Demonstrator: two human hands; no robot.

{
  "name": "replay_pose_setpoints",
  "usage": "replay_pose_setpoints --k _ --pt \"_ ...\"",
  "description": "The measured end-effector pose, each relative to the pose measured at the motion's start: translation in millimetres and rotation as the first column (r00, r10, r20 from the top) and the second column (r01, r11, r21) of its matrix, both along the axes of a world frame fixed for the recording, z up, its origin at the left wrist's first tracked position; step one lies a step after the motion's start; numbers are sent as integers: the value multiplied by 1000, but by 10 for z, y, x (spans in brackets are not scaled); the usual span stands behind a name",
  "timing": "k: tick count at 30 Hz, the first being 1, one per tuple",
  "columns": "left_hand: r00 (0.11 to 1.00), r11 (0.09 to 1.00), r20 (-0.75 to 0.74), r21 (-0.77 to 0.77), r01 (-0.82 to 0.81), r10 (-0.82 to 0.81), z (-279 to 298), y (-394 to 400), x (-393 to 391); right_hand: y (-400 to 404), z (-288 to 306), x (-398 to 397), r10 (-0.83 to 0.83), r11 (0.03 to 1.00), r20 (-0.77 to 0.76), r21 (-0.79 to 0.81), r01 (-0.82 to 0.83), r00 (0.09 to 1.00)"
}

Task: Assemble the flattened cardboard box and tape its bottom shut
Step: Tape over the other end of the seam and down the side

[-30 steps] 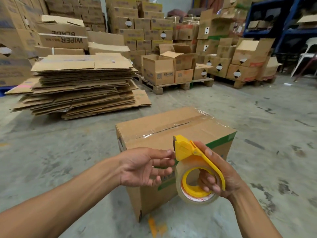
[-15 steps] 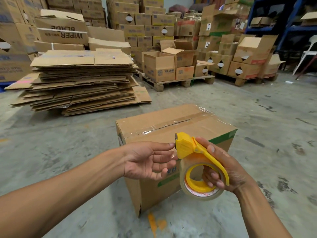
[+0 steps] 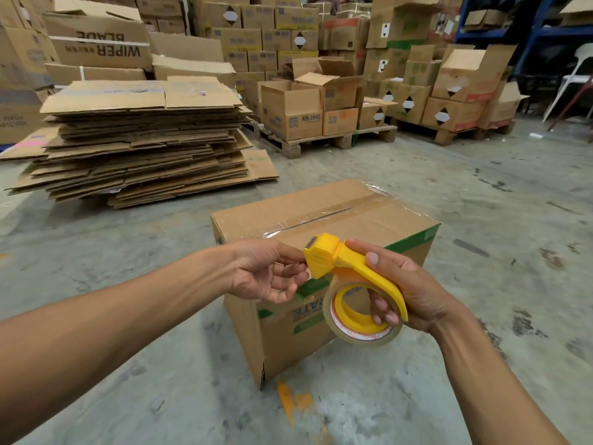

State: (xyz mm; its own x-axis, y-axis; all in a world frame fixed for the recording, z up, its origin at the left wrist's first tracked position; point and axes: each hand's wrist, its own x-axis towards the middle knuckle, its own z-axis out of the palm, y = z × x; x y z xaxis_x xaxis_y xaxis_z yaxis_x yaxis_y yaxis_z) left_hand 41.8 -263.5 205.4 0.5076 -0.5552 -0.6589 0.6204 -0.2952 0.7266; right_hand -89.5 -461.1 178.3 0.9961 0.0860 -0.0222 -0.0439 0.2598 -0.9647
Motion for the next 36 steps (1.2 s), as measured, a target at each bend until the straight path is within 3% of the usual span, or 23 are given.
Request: replay_pose_setpoints --k 3,6,10,16,20,23,28,36 --pt "998 999 57 35 -10 8 -36 -26 84 16 51 19 -40 999 -14 -32 40 999" --pt "963 993 267 116 13 -44 -91 -49 178 72 71 51 -65 996 -26 -64 63 998" --pt "852 972 499 232 48 -161 -80 16 480 201 24 77 -92 987 -35 -139 86 995" --pt "635 925 744 362 -118 -210 27 347 1218 273 -31 -40 -135 973 -91 -203 114 987" --pt "465 887 827 431 -165 -316 89 380 1557 579 146 229 -191 950 -32 -257 176 981" --pt "395 876 857 434 -210 -330 86 413 1787 845 330 561 -173 943 -3 -288 164 985" --pt "405 870 872 404 -281 -274 -126 575 2137 1196 460 1068 -183 955 -114 -257 149 976" --pt "531 927 839 285 -245 -117 -486 647 2553 1366 446 1487 -190 938 -195 -324 119 962"
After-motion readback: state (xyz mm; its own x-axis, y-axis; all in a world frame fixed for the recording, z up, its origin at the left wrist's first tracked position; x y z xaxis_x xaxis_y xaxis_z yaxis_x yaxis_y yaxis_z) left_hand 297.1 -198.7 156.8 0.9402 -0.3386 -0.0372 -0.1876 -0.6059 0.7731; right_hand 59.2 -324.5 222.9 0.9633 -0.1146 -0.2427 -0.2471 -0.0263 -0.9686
